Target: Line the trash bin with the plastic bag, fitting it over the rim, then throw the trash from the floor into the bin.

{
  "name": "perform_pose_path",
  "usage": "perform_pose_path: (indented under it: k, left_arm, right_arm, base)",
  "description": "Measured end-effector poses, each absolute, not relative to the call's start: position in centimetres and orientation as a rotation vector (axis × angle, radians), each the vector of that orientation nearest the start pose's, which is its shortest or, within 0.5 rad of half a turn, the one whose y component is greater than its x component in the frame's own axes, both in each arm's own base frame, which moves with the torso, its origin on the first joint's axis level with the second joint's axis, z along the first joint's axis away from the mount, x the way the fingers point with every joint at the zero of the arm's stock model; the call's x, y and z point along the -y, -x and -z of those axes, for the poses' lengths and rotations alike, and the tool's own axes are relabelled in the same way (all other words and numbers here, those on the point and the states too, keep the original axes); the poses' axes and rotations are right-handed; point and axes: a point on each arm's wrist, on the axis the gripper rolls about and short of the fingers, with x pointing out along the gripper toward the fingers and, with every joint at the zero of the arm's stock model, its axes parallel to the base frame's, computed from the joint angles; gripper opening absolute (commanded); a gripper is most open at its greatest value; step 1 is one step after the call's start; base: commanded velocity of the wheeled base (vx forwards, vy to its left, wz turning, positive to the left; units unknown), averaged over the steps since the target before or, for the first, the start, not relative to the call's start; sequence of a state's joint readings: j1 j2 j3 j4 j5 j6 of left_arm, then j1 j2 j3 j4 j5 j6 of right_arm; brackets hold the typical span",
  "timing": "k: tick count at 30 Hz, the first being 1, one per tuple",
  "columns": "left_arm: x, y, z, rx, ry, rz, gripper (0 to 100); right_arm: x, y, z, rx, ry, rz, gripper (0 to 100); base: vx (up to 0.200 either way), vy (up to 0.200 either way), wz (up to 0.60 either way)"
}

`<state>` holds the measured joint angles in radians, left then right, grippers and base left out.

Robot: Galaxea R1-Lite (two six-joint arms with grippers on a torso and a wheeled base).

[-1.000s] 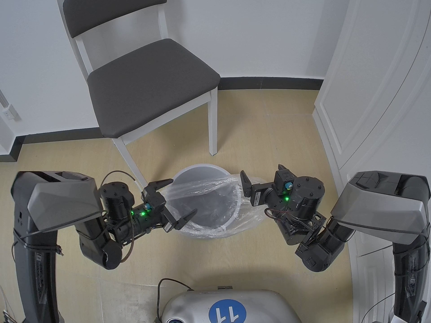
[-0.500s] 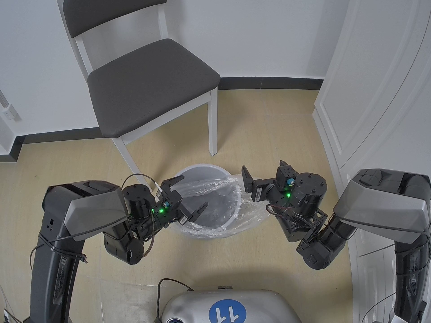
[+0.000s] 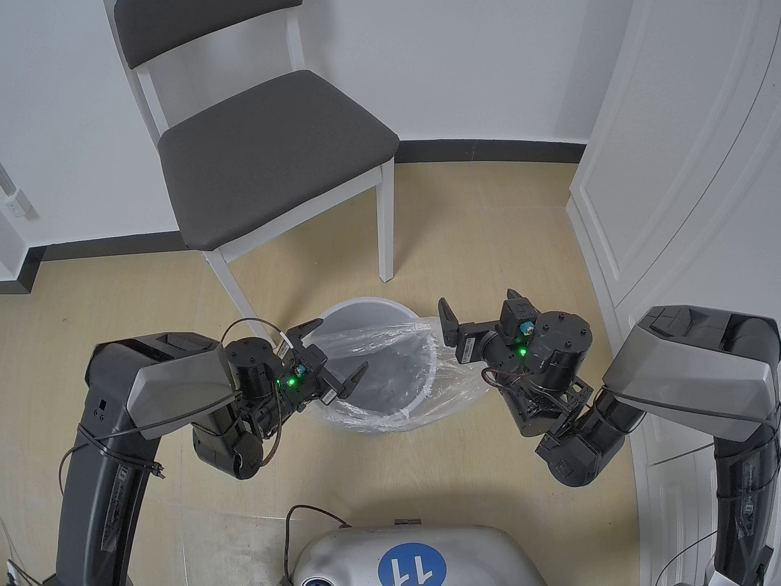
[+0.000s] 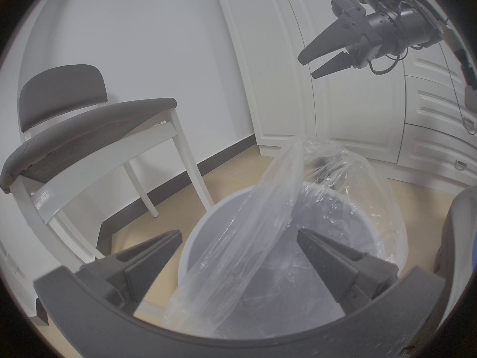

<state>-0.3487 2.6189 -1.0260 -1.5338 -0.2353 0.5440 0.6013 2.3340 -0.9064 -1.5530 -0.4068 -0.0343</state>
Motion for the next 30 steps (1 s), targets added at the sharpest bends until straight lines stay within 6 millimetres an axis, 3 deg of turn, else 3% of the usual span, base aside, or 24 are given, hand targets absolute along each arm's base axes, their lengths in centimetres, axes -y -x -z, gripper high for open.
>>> perform_pose_path:
  k: [12,23,30]
  left_arm:
    - [15.4,-40.9,2.9,0.099,-0.481,0.556,0]
    - [13.2,-44.3,0.5,0.164,-0.453,0.377,0]
    - [13.2,-46.1,-0.6,0.201,-0.392,0.3,0]
  right_arm:
    - [-22.4,-34.1,-6.1,0.1,-0.019,-0.193,100]
    - [-23.5,-34.5,-3.9,0.069,-0.004,-0.209,100]
    - [-23.6,-34.5,-3.4,0.06,0.0,-0.211,100]
  base:
    - [0.0,0.0,0.0]
    - [0.0,0.0,0.0]
    - [0.0,0.0,0.0]
